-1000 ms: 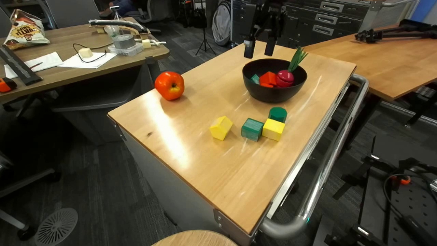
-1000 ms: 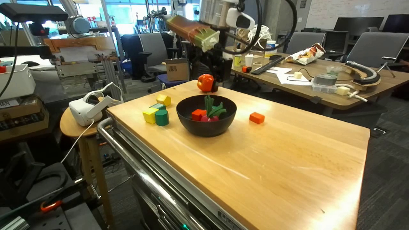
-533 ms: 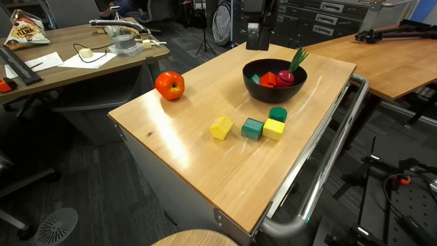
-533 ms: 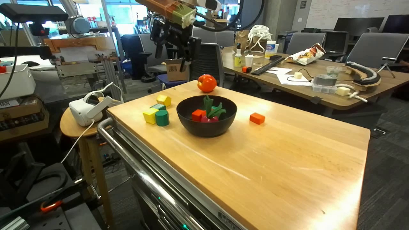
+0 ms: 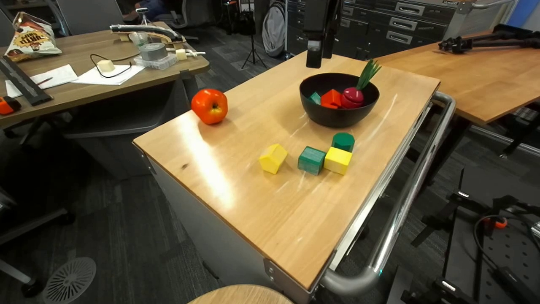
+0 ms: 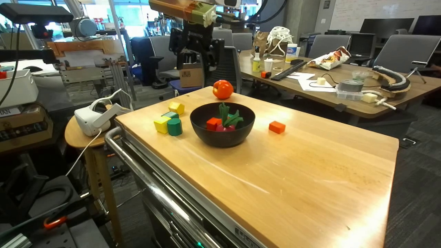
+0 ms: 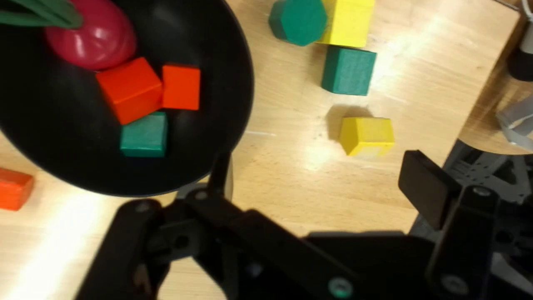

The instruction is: Put the beetroot and the blocks in the bowl then move the apple to the right

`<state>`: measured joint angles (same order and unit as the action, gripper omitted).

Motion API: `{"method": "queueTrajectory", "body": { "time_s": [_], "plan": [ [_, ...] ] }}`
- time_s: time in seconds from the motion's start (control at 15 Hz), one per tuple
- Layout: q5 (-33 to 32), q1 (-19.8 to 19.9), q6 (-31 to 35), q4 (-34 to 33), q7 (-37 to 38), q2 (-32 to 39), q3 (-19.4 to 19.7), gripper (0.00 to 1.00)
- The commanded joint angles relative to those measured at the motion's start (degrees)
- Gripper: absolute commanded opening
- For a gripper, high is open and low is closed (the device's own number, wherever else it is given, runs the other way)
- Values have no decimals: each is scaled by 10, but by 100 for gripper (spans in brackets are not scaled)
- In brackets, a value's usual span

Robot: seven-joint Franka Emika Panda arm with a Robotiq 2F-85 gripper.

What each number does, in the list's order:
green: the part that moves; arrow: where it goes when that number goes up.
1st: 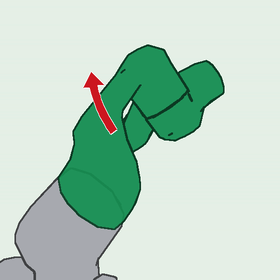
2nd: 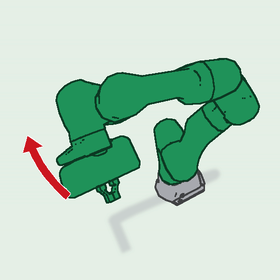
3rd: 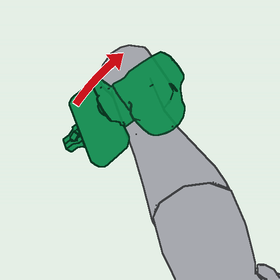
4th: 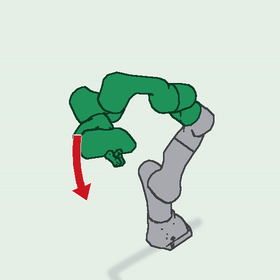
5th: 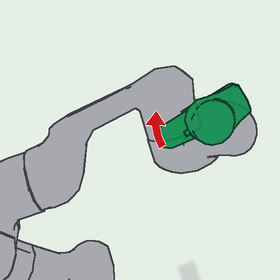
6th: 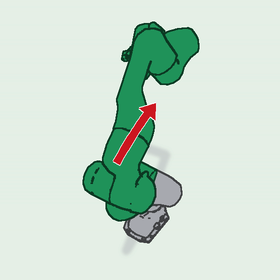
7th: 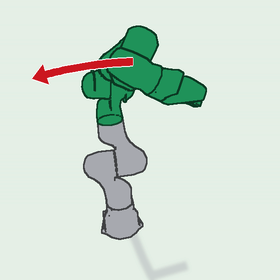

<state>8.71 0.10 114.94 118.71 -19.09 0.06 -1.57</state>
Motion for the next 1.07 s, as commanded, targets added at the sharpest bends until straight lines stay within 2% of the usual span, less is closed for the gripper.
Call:
{"method": "queueTrajectory", "body": {
  "time_s": [0.0,0.2,0.33,0.4,0.47,0.73,1.0],
  "plan": [
    [-121,-31,41,18,112,-6,-24,100],
    [-207,-61,33,9,198,18,-50,100],
    [-222,-77,32,-2,230,42,-63,100],
    [-194,-81,25,-11,231,58,-66,100],
    [-200,-77,24,9,215,33,-61,100],
    [-199,-83,30,9,220,50,-62,100],
    [-156,-82,46,6,198,73,-67,100]
  ]
}}
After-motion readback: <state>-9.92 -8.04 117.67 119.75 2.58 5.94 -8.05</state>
